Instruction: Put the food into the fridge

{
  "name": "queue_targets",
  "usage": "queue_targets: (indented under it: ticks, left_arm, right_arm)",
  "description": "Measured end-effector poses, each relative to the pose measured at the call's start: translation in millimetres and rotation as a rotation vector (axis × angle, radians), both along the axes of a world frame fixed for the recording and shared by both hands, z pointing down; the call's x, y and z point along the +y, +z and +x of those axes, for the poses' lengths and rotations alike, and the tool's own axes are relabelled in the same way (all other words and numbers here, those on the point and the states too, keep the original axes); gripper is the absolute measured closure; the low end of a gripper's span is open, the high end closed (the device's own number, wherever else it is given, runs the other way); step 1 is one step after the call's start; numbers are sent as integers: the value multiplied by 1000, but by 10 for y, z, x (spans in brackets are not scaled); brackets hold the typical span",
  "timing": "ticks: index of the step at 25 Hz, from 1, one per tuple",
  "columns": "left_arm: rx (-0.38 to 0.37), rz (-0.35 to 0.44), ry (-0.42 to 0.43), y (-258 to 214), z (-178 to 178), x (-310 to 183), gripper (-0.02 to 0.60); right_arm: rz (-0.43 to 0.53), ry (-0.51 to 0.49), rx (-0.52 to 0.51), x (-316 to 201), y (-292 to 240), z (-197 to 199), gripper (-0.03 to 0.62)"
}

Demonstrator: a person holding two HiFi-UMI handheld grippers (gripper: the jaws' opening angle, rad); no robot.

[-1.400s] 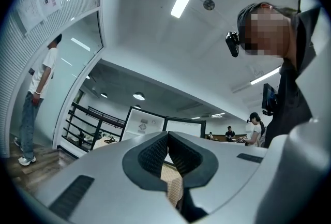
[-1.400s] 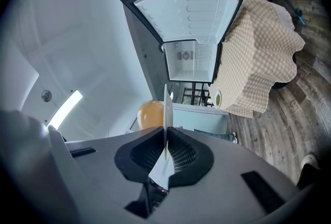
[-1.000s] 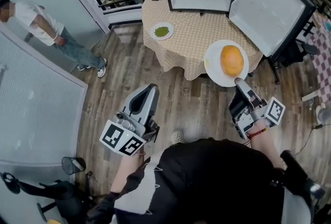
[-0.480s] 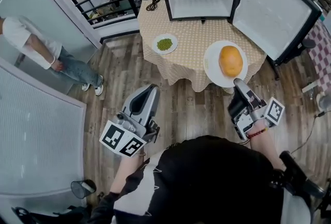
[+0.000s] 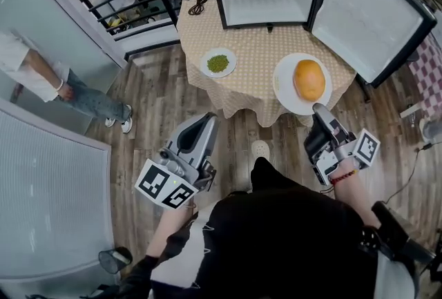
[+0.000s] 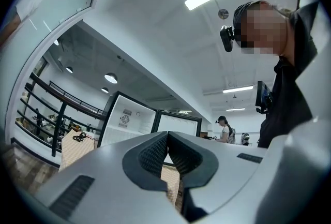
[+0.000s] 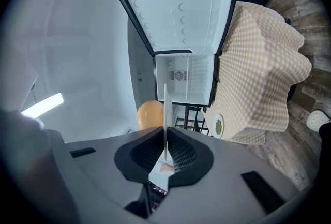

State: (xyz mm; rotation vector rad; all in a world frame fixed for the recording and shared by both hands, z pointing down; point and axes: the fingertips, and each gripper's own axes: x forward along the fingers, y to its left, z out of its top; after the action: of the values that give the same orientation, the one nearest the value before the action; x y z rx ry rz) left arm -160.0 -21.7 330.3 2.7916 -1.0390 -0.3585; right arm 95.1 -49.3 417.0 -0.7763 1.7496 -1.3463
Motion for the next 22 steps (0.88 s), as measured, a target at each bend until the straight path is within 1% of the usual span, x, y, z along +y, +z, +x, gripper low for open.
queue_targets:
  ticks: [5, 9, 16, 22]
  left_arm:
    - [6, 1, -3, -2, -36, -345, 568]
    - [-3, 12, -9, -42, -61, -668, 568]
    - [-6, 37, -27, -141, -36, -1347, 568]
    - [-5, 30, -40, -173, 17, -1936, 568]
  right_arm:
    - [4, 1, -13, -379, 24, -30, 565]
    - [20, -4, -17, -768, -24, -54, 565]
    - [37, -22, -10, -1494, -112, -50, 565]
    - [40, -34, -2, -2125, -190, -10, 565]
